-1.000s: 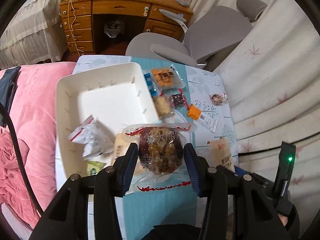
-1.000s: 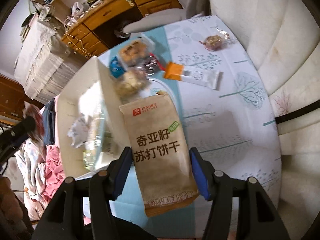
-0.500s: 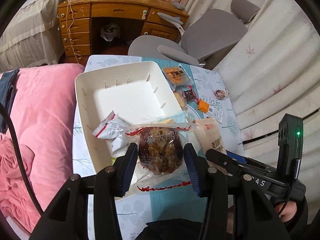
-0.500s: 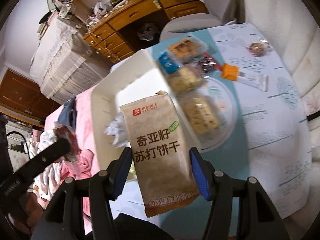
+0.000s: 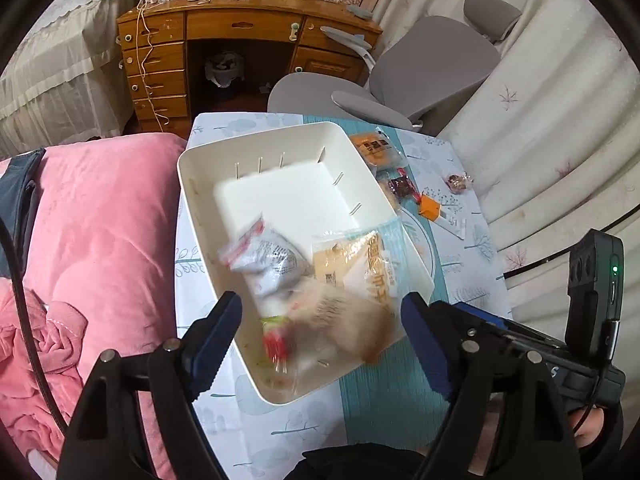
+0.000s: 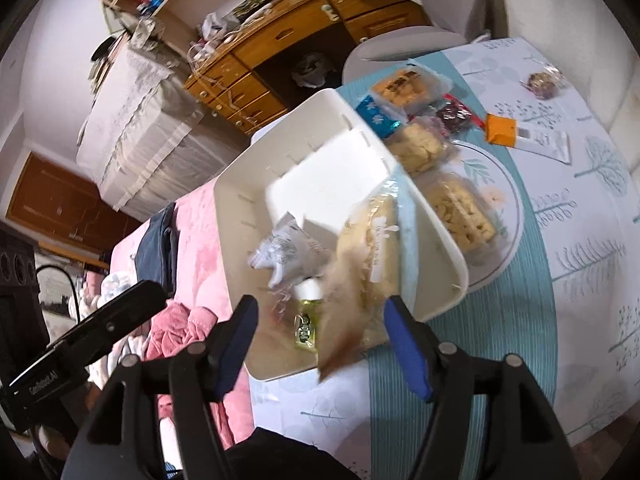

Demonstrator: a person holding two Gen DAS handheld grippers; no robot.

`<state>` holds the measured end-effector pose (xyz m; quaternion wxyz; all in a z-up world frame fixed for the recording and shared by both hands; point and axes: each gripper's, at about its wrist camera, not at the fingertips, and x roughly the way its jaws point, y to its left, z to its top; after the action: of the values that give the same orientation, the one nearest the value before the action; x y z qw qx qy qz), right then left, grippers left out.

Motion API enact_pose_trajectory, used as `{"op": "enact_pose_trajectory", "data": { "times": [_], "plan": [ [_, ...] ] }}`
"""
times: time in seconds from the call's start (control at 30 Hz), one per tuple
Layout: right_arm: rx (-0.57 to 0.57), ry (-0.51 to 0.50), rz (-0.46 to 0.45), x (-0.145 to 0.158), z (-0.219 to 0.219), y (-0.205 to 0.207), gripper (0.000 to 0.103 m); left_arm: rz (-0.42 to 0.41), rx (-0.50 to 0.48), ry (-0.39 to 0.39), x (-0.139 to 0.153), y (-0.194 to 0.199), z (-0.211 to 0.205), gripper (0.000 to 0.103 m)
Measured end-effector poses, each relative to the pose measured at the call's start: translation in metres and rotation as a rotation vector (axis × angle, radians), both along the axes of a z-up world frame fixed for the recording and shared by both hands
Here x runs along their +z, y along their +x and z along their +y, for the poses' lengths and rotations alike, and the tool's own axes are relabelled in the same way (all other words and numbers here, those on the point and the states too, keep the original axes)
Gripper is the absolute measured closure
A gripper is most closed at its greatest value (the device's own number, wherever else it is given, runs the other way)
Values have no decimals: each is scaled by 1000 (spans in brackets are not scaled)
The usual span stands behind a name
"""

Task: Organize snacks
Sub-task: 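Open both grippers to drop the bags into the tray, then move left gripper to the clear puffed-snack bag while right gripper approaches the orange-white bar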

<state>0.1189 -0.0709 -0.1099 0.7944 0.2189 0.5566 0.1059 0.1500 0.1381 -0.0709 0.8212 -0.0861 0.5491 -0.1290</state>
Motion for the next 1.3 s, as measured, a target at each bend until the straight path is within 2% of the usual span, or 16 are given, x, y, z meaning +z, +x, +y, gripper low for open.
{"op": "enact_pose_trajectory", "data": {
  "times": [0.2, 0.47, 0.9, 1.13, 1.3],
  "plan": [
    [-52, 11, 10, -1, -16, -11, 33, 0, -6, -13, 2, -6, -6, 21],
    [-86, -5, 24, 4, -41, -26, 32, 10, -32, -34, 3, -14, -33, 19],
    [-102, -68, 39, 8, -116, -31, 32, 35, -1, -27, 1, -12, -112, 19],
    [-75, -131, 5, 7, -160, -19, 32, 23, 27, 19, 0, -4, -160, 19],
    [-23, -204, -79, 7, -188, -5, 32, 2, 5, 62, -3, 8, -195, 19]
  ]
}}
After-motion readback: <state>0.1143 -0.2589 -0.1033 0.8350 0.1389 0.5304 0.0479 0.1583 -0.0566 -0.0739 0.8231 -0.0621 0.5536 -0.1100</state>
